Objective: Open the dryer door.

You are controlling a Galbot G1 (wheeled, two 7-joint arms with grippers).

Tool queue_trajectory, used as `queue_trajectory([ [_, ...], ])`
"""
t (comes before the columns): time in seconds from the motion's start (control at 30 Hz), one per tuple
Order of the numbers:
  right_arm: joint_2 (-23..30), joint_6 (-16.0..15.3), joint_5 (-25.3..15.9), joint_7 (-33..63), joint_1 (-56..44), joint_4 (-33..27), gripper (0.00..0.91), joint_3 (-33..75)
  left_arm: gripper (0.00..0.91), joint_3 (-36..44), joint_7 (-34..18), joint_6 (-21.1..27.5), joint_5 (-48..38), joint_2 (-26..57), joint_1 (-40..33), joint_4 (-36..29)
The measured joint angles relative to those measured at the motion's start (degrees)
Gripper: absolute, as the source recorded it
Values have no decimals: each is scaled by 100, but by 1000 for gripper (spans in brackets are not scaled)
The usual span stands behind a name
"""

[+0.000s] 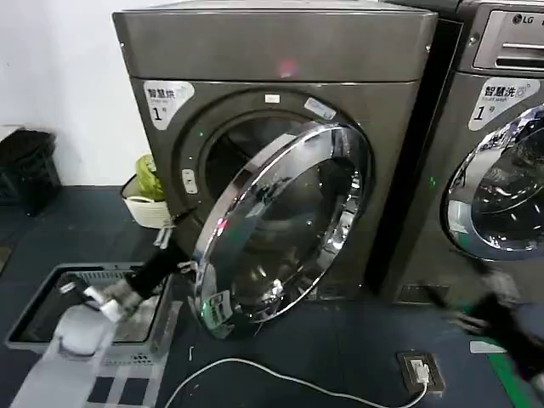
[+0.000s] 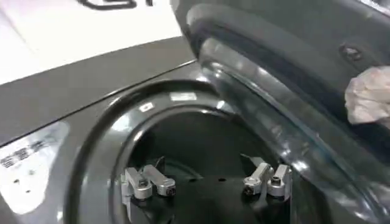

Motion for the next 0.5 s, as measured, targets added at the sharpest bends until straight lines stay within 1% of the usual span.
queue_trajectory([
  [0.2,709,229,-286,889,-1957,663,907,2075,907,793,-18,-150,-2,118,-502,234],
  [0.27,995,187,-542,1234,-2438,801,907,2642,907,1040,-30,-214,-16,184,-670,320],
  [0.33,1305,123,-893,1679,-2813,838,907,3214,907,1274,-47,-263,-43,232,-847,401],
  [0.43,1729,-26,-1255,2149,-3096,845,907,3884,907,1607,-54,-326,-74,269,-1093,481],
  [0.5,2030,-163,-1395,2527,-3207,819,907,4280,907,1795,-54,-362,-84,273,-1224,502],
])
